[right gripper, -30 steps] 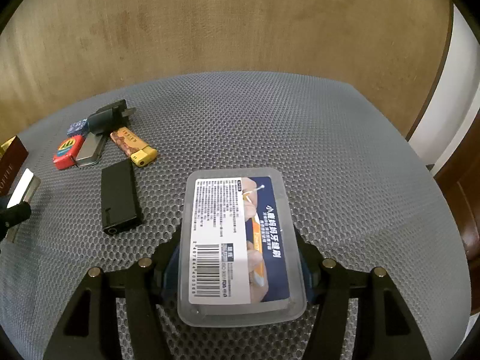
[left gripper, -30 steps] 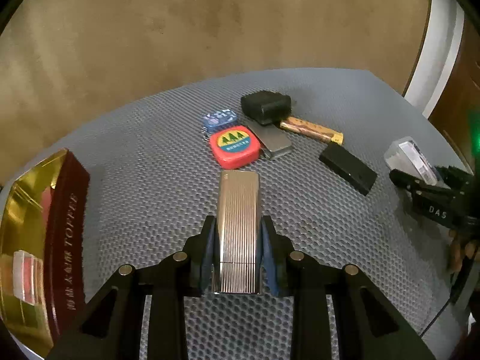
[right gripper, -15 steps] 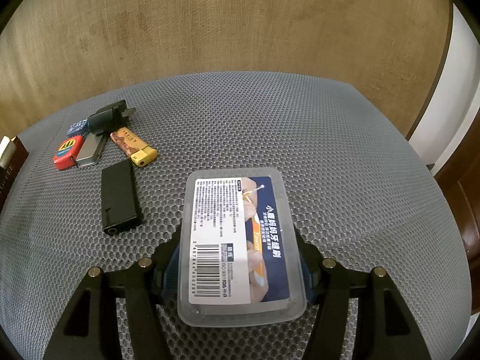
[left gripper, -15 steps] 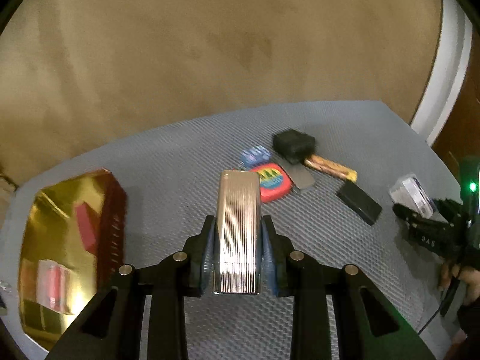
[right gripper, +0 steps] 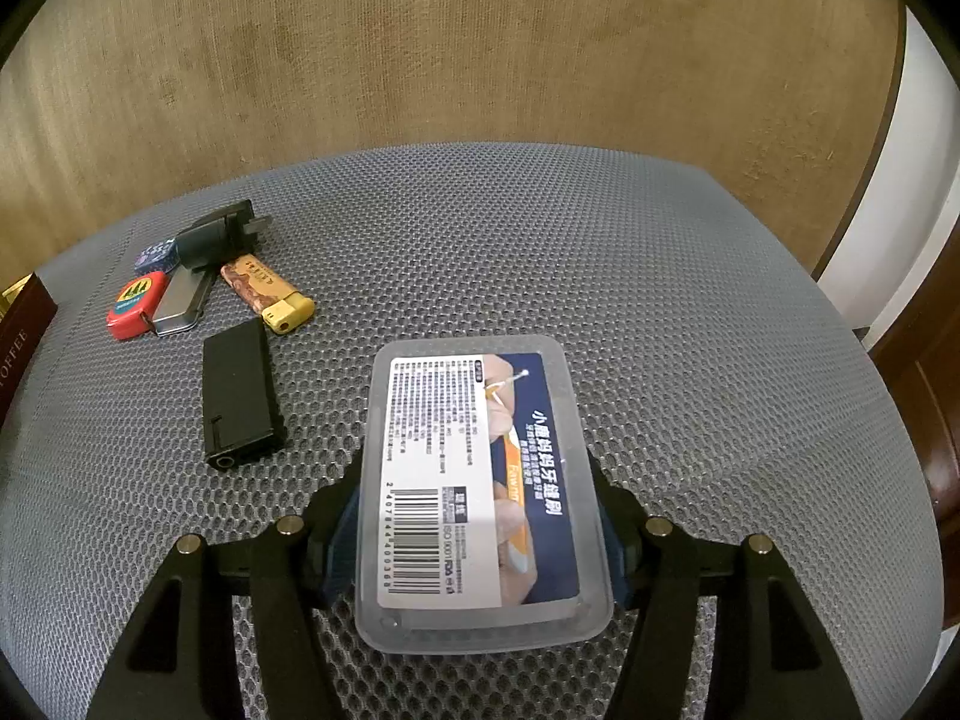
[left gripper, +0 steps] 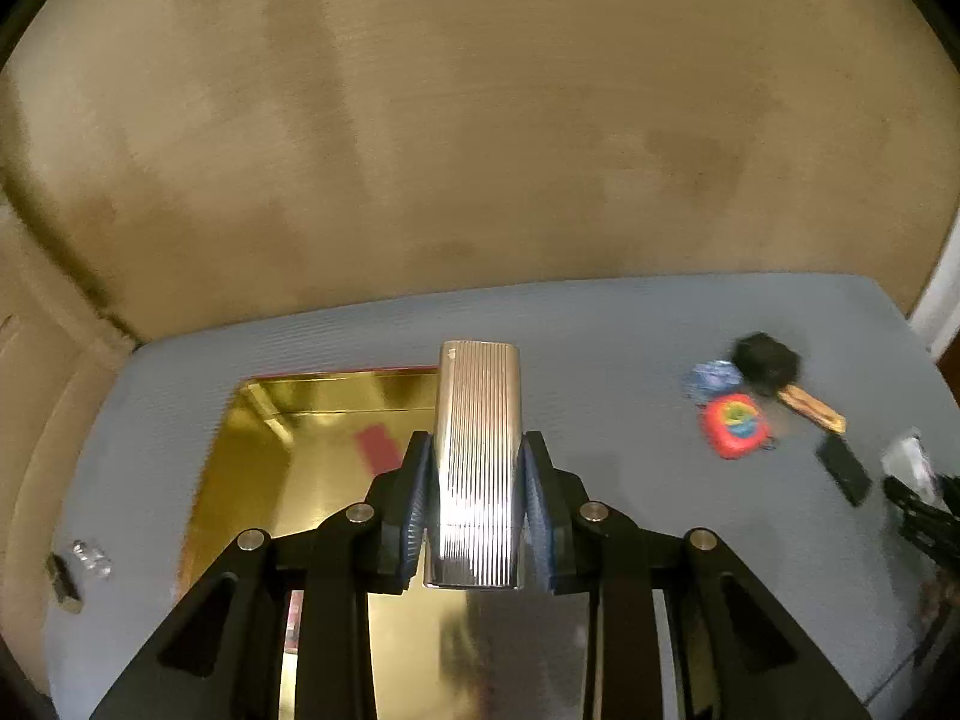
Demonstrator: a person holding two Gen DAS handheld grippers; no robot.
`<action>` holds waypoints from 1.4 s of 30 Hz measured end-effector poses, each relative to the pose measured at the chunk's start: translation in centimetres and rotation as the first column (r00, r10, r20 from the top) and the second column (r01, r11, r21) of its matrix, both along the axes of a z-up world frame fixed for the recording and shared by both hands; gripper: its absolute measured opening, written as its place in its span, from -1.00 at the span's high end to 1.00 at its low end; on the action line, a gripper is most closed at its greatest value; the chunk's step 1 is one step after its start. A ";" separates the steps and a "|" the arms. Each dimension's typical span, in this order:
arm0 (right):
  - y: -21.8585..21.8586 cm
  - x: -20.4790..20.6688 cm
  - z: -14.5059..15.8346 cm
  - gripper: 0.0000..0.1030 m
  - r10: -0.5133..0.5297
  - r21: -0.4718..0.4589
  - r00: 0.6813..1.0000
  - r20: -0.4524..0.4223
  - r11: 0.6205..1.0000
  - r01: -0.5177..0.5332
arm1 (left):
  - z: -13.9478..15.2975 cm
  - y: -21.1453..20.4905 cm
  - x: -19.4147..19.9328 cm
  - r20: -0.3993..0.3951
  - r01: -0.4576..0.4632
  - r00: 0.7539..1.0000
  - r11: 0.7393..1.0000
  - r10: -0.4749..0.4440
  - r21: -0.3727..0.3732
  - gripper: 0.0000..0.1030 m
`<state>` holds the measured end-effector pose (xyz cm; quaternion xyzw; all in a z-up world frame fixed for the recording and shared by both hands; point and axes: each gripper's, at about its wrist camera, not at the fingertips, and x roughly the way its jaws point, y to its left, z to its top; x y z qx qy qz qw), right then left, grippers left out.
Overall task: Organize rigid objects
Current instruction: 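Carry the silver ribbed case into the gold tin and open the left tool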
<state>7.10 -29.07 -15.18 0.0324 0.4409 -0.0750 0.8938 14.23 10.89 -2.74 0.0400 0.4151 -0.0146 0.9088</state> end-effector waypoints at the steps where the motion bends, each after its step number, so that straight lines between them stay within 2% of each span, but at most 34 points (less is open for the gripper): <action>1: 0.0 0.0 0.0 -0.24 0.000 0.000 1.000 0.000 1.000 0.000 | -0.2 0.8 0.2 -0.008 -0.019 1.000 1.000 0.019 0.004 0.49; 7: 0.0 0.0 0.0 -0.24 0.000 0.000 1.000 0.000 1.000 0.000 | -2.2 5.3 1.1 -0.082 -0.128 0.988 0.992 0.128 0.007 0.49; 13: 0.0 0.0 0.0 -0.24 0.000 -0.002 1.000 0.001 1.000 0.000 | -4.3 7.9 2.1 -0.139 -0.208 0.968 0.978 0.208 0.014 0.49; 28: 0.0 0.1 -0.1 -0.25 0.000 -0.003 1.000 0.000 1.000 0.000 | -6.6 9.5 6.0 -0.198 -0.237 0.949 0.969 0.246 0.068 0.49; 42: 0.0 0.1 -0.1 -0.25 0.000 -0.002 1.000 0.000 1.000 0.000 | -8.9 9.9 6.8 -0.257 -0.257 0.928 0.962 0.271 0.087 0.49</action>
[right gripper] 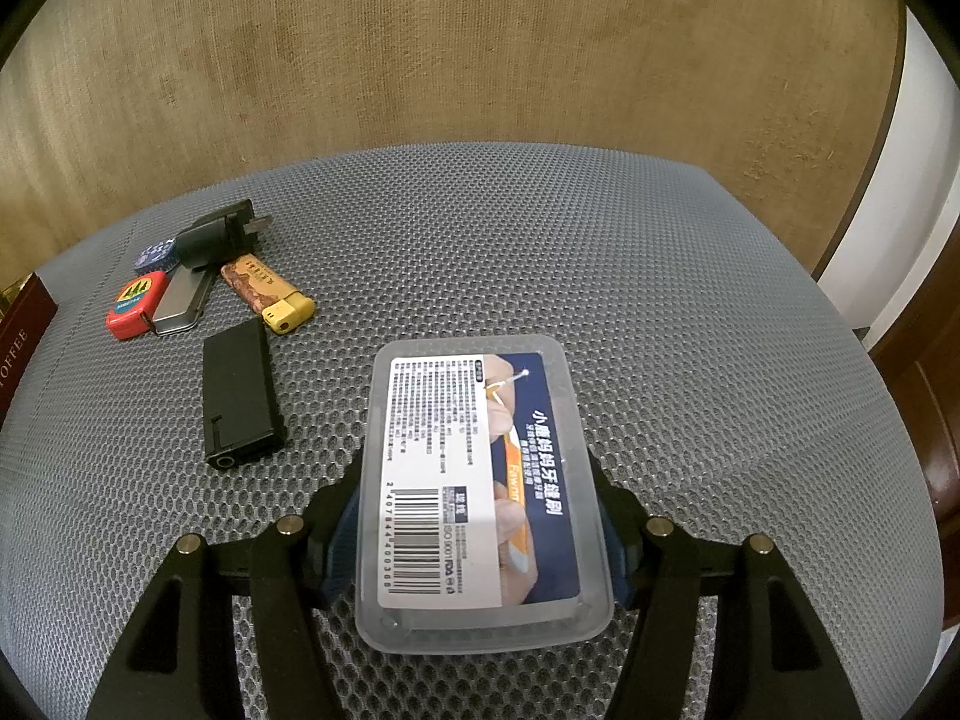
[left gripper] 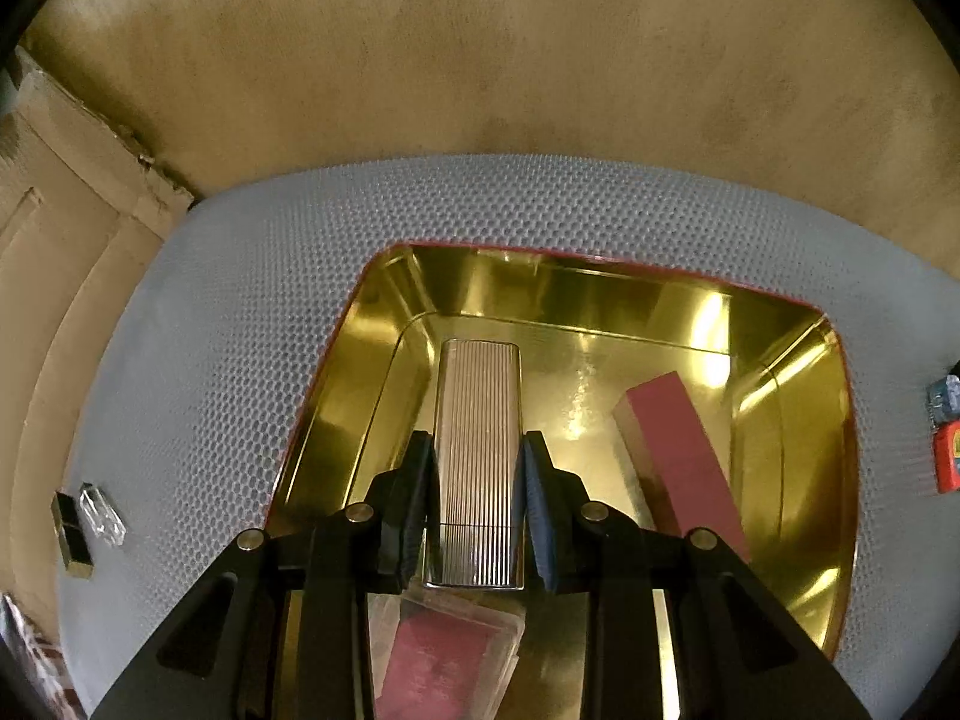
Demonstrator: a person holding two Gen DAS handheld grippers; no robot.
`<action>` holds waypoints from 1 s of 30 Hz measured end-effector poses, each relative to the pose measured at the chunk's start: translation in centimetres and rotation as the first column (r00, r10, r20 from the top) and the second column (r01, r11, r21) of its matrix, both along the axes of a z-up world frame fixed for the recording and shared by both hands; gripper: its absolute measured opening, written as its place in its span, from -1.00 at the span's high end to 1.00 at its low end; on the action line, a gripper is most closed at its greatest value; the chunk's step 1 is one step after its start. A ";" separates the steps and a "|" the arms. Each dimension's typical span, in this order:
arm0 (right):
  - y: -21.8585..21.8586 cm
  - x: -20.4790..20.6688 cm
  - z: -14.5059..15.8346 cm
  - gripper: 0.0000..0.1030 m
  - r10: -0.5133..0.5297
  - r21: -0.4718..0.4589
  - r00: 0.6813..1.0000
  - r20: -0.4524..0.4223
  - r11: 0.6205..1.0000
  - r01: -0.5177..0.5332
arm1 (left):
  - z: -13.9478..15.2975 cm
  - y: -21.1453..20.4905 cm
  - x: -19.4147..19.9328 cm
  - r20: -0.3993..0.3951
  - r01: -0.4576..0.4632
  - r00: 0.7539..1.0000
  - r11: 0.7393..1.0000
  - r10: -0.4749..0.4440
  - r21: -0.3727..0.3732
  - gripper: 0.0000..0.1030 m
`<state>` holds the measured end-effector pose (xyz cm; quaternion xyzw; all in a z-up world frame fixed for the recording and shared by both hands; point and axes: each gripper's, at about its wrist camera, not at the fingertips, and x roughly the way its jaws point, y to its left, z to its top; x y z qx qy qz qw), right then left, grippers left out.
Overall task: Organize rigid objects
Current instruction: 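Carry the silver ribbed case into the gold tin and open the left tool, then carry the clear blue-labelled box in the right tool toward the gold tin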
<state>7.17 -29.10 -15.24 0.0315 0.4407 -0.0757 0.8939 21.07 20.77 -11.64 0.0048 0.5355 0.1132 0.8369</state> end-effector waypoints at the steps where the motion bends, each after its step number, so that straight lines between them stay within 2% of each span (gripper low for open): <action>1: 0.0 0.0 0.0 -0.25 0.000 0.000 1.000 0.000 1.000 0.000 | 0.1 0.0 0.0 0.004 0.003 1.000 1.000 -0.003 -0.006 0.47; 8: 0.0 0.0 0.0 -0.25 0.000 0.001 1.000 0.000 1.000 0.000 | -0.1 0.4 0.1 -0.002 0.007 1.000 1.000 -0.007 -0.015 0.40; 9: 0.0 0.0 0.0 -0.25 0.000 0.001 1.000 0.000 1.000 0.000 | -0.1 0.4 0.1 -0.006 0.008 1.000 1.000 -0.008 -0.019 0.36; 11: 0.0 0.0 0.0 -0.25 0.000 0.001 1.000 0.001 1.000 0.000 | 0.0 0.6 0.1 -0.006 0.010 1.000 1.000 -0.011 -0.016 0.13; 18: 0.0 0.0 0.0 -0.25 -0.001 0.002 1.000 0.003 1.000 0.001 | 0.8 0.6 -0.5 0.008 0.015 1.000 1.000 -0.015 -0.018 0.04; 22: 0.0 0.0 0.0 -0.25 -0.001 0.001 1.000 0.003 1.000 0.001 | 1.3 0.7 -1.3 0.022 0.008 1.000 1.000 -0.007 -0.029 -0.18; 30: 0.0 0.0 0.0 -0.25 -0.001 0.000 1.000 0.005 1.000 0.001 | 3.9 -0.6 -5.2 0.129 0.075 0.989 0.997 -0.078 0.030 -0.20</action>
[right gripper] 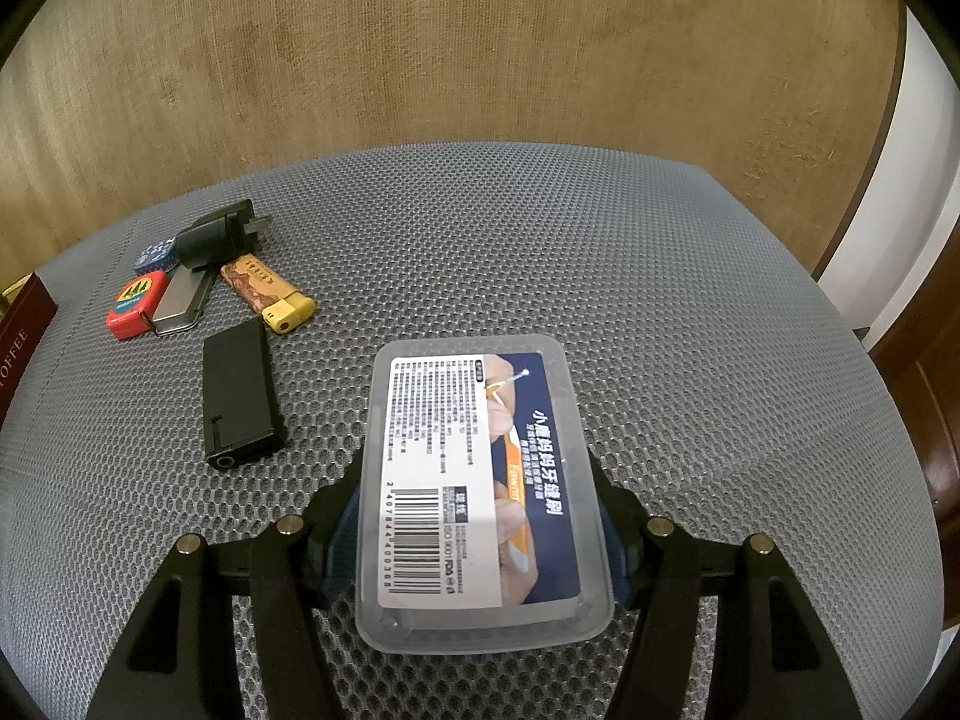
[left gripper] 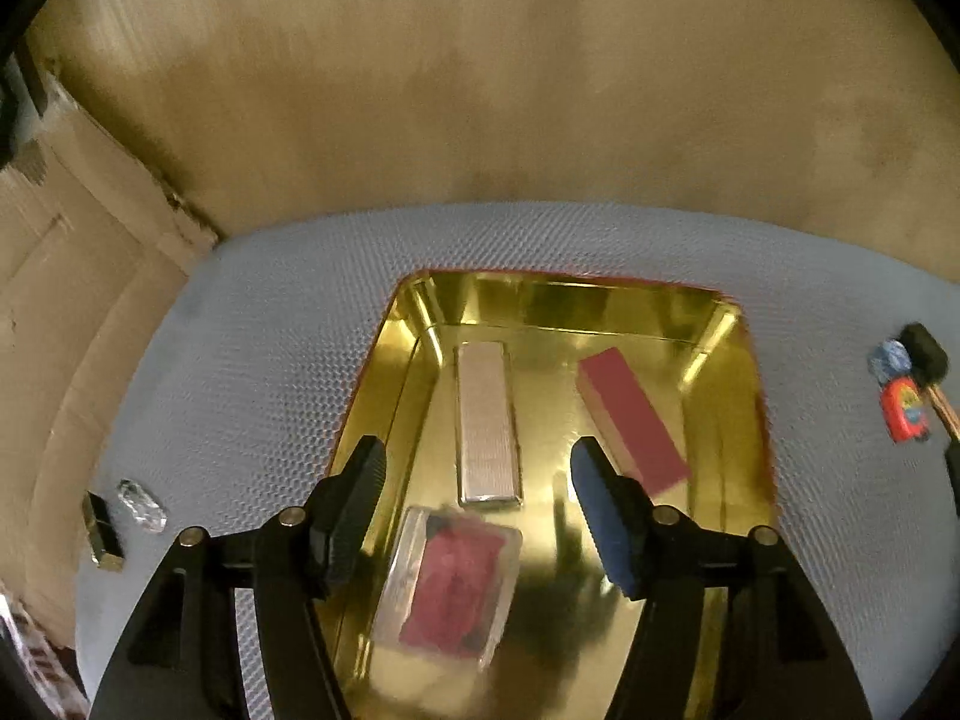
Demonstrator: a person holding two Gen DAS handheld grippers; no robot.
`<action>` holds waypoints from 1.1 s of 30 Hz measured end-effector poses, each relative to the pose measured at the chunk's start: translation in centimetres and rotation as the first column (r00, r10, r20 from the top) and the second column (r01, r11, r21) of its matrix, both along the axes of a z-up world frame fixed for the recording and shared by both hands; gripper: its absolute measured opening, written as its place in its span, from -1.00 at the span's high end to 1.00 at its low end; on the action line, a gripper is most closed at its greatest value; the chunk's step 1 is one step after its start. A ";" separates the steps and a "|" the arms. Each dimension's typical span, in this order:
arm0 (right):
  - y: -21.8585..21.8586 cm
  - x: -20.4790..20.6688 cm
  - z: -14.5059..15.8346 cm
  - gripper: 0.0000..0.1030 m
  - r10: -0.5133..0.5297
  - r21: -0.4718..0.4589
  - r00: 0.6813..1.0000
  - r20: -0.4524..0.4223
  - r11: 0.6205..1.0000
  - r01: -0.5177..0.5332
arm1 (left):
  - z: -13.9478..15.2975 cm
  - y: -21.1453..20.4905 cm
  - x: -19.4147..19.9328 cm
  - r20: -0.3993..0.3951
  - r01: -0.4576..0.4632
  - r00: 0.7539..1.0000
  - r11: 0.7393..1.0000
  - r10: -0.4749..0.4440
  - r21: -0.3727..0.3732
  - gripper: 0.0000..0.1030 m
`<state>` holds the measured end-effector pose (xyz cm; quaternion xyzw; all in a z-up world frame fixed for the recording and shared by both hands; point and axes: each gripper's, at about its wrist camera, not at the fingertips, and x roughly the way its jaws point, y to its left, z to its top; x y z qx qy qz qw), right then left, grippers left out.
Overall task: Organize rigid objects
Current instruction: 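Carry the clear blue-labelled box in the right tool toward the gold tin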
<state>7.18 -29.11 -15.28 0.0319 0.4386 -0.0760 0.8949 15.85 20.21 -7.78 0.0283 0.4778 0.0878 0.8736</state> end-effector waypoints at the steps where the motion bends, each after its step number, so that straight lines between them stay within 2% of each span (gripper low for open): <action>1: 0.0 0.0 0.0 -0.25 0.000 0.000 1.000 0.000 1.000 0.000 | 0.4 -0.2 -0.6 0.015 0.011 1.000 1.000 -0.011 -0.002 -0.23; 4: 0.0 0.0 0.0 -0.25 0.000 0.000 1.000 0.000 1.000 0.000 | 1.3 -0.9 -2.4 0.048 0.048 0.998 0.999 -0.048 0.001 -0.32; 7: 0.0 0.0 0.0 -0.25 0.000 -0.002 1.000 0.000 1.000 0.000 | 1.6 -1.7 -3.9 0.076 0.075 0.994 0.997 -0.078 0.036 -0.37; 12: 0.0 0.0 0.0 -0.25 0.004 -0.014 1.000 0.017 1.000 -0.004 | 1.6 -2.0 -6.0 0.119 0.086 0.988 0.993 -0.095 0.078 -0.38; 21: 0.0 -0.1 0.0 -0.23 0.003 -0.021 1.000 0.018 1.000 -0.002 | 1.8 -1.8 -7.8 0.160 0.065 0.984 0.994 -0.078 0.084 -0.41; 24: 0.4 -0.1 0.1 -0.23 0.002 -0.030 1.000 0.018 1.000 -0.002 | 2.0 -1.7 -8.1 0.169 0.055 0.984 0.998 -0.061 0.040 -0.41; 27: 0.6 -0.1 0.2 -0.23 -0.002 -0.030 1.000 0.018 1.000 0.002 | 2.0 -1.7 -8.3 0.166 0.062 0.984 0.997 -0.068 0.042 -0.42; 33: 1.3 -0.1 0.5 -0.22 -0.053 -0.055 0.999 0.012 0.997 0.054 | 2.2 -1.6 -8.3 0.180 0.054 0.982 0.998 -0.061 0.043 -0.49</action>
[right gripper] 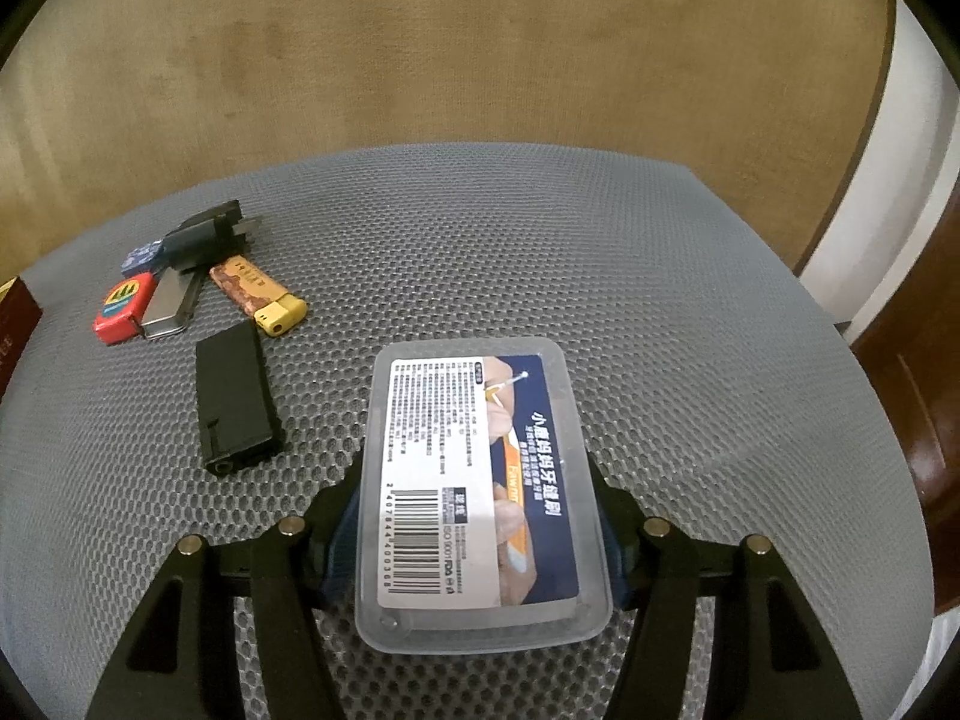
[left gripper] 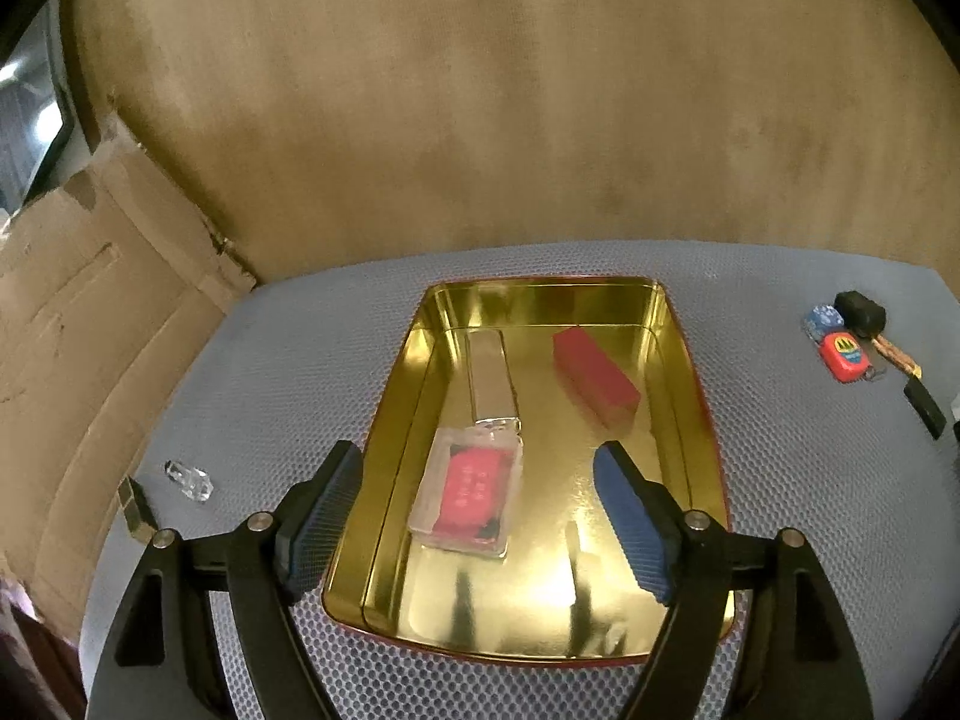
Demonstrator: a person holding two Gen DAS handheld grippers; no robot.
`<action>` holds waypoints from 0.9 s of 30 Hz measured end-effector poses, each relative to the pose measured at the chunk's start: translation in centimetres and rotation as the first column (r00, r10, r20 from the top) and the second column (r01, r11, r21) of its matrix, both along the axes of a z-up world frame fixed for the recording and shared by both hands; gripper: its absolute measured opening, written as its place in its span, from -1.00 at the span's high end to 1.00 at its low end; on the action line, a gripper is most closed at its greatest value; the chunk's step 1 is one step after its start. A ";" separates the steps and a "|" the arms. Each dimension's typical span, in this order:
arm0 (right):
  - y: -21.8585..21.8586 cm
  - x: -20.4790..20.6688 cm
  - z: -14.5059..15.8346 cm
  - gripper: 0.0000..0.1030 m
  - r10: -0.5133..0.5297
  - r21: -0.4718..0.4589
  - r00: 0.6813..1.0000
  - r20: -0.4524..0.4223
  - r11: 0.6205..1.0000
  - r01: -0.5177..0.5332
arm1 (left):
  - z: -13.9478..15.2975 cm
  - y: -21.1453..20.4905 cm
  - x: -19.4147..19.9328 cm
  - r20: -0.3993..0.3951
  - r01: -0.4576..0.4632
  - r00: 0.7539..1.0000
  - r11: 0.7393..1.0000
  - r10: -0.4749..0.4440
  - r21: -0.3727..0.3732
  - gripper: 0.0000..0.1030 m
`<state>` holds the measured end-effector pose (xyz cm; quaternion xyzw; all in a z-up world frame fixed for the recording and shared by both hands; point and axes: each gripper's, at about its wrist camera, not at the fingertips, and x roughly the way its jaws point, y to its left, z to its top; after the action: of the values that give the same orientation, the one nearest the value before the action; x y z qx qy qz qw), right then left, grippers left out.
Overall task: Organize rigid objects
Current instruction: 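Carry the clear blue-labelled box in the right tool toward the gold tin, then lower the blue-labelled box into the gold tin and open the right tool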
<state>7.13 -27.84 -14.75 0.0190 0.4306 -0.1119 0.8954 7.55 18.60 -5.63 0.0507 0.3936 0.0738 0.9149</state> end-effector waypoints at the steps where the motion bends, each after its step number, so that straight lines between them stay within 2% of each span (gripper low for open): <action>1: 0.2 0.0 0.1 -0.22 -0.009 -0.008 1.000 -0.001 1.000 0.009 | -0.1 0.1 0.1 -0.007 0.001 1.000 1.000 -0.001 -0.003 -0.49; 8: 2.0 -1.0 1.8 -0.22 0.008 -0.037 1.000 0.021 0.999 -0.007 | -0.5 0.8 0.2 -0.031 -0.024 0.999 0.999 0.024 -0.023 -0.50; 15: 4.2 -1.6 3.9 -0.22 0.057 -0.016 0.997 0.056 0.998 -0.056 | -0.5 1.1 0.2 -0.037 -0.046 0.998 0.998 0.044 -0.032 -0.52; 22: 10.4 -1.4 5.1 -0.22 0.205 0.022 0.976 0.070 0.978 -0.207 | -0.8 2.0 0.4 -0.055 -0.086 0.995 0.996 0.084 -0.039 -0.53; 27: 16.0 -0.7 5.5 -0.22 0.331 0.035 0.941 0.069 0.942 -0.334 | -0.8 2.6 0.4 -0.057 -0.102 0.993 0.994 0.099 -0.038 -0.54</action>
<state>6.43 -11.88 -9.25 -0.0297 0.4019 0.0515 0.9137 7.96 21.19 -6.44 0.0139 0.4223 0.1101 0.8997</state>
